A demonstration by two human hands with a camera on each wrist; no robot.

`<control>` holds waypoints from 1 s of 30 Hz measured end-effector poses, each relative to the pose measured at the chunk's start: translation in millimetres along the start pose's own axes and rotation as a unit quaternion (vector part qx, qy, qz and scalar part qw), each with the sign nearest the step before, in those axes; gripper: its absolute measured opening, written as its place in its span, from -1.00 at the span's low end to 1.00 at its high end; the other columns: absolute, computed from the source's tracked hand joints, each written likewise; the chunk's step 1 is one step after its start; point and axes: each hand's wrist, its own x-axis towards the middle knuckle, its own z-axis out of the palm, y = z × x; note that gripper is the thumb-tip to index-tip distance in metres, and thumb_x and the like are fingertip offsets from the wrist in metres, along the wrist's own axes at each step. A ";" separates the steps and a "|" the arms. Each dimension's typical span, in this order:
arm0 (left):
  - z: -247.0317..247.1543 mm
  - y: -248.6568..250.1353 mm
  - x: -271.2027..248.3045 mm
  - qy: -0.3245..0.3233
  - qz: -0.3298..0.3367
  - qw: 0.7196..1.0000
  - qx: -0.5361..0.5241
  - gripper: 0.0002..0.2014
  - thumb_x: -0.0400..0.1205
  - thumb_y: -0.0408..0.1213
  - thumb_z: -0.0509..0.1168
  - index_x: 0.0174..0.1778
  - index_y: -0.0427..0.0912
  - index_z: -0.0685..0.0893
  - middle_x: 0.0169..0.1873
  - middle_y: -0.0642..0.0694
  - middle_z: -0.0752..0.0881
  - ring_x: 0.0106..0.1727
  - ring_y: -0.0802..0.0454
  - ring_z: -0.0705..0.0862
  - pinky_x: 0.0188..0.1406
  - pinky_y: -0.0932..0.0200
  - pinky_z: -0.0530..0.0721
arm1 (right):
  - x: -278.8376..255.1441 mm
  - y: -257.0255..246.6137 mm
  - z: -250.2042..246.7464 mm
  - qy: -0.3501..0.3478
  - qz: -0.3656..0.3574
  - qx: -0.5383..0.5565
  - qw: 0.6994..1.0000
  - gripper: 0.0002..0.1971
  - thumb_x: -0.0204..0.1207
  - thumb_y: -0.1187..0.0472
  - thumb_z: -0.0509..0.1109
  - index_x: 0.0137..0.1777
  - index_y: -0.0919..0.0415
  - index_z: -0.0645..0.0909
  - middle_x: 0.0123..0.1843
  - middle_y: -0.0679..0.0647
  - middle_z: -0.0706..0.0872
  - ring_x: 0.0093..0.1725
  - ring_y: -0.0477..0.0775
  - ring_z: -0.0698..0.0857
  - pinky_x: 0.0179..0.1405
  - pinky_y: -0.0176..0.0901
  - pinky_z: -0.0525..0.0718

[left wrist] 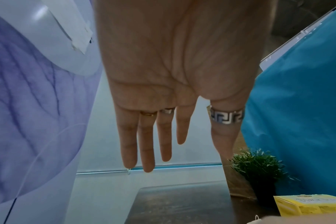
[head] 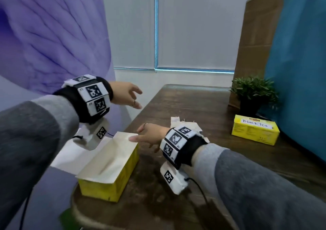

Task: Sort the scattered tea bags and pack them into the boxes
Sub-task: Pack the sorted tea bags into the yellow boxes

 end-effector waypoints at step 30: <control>124.2 117.3 24.8 -0.139 0.099 0.760 -0.627 -0.59 0.62 -0.35 0.27 0.40 -0.09 0.48 0.03 -0.16 0.74 -0.19 -0.13 0.72 -0.40 0.15 0.62 | -135.1 182.9 -119.0 0.321 0.068 0.261 0.908 -0.81 0.61 0.13 0.28 0.16 0.14 0.44 -0.04 0.14 0.68 -0.13 0.14 0.68 -0.15 0.11 0.64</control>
